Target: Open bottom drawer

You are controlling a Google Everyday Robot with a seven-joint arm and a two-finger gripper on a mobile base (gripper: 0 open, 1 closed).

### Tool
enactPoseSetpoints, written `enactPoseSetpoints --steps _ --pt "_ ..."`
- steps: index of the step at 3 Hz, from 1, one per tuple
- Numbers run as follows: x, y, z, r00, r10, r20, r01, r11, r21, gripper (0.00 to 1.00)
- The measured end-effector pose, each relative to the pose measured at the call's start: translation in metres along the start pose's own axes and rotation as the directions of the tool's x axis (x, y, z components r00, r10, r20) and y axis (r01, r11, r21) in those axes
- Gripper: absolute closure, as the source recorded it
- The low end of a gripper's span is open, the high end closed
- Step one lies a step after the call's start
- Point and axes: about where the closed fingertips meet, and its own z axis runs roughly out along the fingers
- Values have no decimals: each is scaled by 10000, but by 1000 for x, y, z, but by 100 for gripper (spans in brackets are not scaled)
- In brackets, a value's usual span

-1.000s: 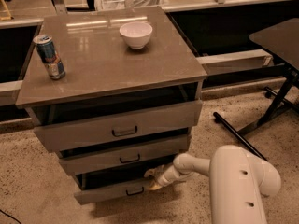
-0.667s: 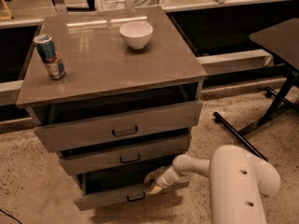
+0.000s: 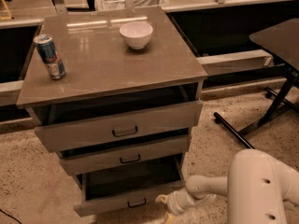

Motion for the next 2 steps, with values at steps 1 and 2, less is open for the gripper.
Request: enactPoseSetpoints --steps 1,2 --pt "0 0 0 10000 0 0 0 10000 0 34" --pt "-4 49 -21 9999 -70 -102 69 10000 -68 28"
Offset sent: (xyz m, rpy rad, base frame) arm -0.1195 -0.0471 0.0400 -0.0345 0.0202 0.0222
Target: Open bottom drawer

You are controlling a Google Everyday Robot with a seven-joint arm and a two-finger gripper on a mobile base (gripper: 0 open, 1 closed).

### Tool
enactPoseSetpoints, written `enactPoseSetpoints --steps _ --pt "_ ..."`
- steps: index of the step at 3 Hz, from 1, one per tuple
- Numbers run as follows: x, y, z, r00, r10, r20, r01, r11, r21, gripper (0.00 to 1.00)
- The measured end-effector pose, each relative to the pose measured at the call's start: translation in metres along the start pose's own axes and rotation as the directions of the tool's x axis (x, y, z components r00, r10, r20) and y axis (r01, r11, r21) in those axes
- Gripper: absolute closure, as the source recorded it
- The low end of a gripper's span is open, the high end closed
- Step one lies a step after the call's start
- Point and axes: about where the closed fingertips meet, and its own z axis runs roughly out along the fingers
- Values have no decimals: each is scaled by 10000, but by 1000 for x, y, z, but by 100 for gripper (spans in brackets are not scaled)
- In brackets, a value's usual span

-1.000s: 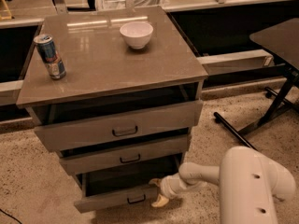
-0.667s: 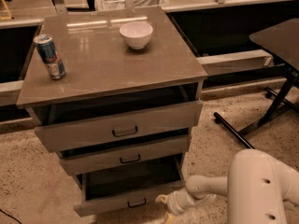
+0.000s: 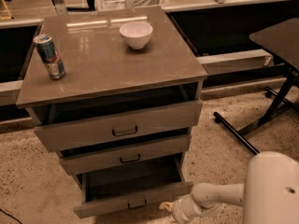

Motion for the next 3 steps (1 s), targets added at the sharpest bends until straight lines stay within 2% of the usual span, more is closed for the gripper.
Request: enactPoseSetpoints --steps 1,2,3 --pt "-14 11 -37 9991 -417 -116 423 9976 557 28" --pt "-27 -5 -42 9966 -816 -100 822 9937 759 9" --pt "-37 -36 -35 9935 -1139 -79 1142 9894 901 0"
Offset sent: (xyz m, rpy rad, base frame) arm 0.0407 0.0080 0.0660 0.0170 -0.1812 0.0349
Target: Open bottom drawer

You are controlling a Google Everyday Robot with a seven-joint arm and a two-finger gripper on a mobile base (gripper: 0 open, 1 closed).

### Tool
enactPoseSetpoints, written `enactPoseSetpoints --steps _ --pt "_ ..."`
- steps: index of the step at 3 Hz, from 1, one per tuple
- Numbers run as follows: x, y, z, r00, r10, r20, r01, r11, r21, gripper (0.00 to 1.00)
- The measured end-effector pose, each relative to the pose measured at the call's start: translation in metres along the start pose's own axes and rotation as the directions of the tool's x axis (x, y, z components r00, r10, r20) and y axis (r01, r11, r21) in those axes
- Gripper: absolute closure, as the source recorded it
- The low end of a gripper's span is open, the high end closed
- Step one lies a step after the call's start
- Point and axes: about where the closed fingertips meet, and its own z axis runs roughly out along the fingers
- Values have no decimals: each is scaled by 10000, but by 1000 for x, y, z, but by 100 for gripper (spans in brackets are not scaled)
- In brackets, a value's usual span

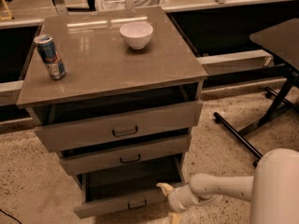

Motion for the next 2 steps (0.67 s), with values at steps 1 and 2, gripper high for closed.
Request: enactPoseSetpoints --steps 1,2 --pt "10 -22 24 10000 63 -48 -64 9997 -219 0" --pt "36 -32 55 9984 492 -272 -508 9966 -653 0"
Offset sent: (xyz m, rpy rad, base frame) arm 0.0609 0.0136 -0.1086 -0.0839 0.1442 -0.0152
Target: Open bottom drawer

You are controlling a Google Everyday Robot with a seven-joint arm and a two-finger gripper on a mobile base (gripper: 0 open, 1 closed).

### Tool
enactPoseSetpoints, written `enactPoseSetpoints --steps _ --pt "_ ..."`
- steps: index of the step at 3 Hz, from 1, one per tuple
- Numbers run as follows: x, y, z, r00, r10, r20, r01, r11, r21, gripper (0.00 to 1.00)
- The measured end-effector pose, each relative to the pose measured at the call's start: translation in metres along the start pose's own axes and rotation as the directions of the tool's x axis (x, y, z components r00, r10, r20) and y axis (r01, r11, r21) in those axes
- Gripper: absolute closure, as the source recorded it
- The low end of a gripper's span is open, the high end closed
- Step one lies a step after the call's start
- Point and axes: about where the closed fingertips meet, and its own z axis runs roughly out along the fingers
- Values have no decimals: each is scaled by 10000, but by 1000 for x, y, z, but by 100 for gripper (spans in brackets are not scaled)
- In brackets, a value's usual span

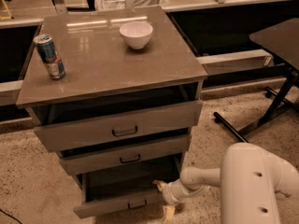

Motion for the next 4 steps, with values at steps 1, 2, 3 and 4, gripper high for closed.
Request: enactPoseSetpoints --steps 1,2,3,4 --pt "13 -6 16 9996 253 -148 -255 9995 -177 17" --pt "16 0 17 9990 48 -433 -63 9994 -332 41" --pt "19 9 13 9979 -107 -643 77 9989 -467 64" --pt "15 8 8 9978 -109 -648 78 9988 -477 89"
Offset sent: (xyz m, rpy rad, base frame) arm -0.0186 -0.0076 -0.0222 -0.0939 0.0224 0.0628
